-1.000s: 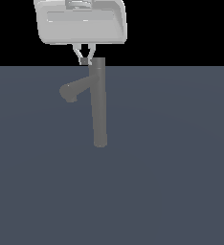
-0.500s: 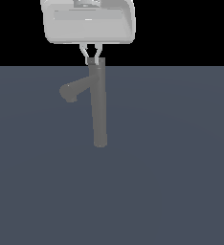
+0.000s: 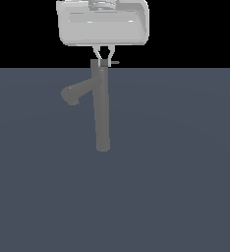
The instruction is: Turn on the faucet by rotating a designated handle.
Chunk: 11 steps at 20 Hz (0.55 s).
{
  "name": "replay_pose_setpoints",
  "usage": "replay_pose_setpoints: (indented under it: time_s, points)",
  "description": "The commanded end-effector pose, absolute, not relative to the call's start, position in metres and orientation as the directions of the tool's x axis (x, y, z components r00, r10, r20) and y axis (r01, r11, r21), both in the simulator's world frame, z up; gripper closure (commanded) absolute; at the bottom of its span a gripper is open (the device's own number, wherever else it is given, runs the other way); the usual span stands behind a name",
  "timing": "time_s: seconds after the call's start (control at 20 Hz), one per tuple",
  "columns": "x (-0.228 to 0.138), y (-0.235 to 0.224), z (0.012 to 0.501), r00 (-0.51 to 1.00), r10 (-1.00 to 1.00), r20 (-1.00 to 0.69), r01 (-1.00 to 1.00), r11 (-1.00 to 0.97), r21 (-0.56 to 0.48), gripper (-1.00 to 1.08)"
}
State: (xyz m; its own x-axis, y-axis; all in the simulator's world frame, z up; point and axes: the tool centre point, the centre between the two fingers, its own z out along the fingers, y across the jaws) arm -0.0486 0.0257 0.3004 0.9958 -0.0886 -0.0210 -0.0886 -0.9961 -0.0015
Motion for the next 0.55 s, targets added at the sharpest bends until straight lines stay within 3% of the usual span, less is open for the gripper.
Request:
replay_pose_setpoints:
  time_s: [0.0, 0.5]
  points:
    - [-0.033, 0.013, 0.300, 0.995, -0.103, -0.007, -0.103, -0.995, -0.002, 1.08]
    - [-0.004, -0.016, 0.301, 0.991, -0.132, 0.000, -0.132, -0.991, 0.000, 1.08]
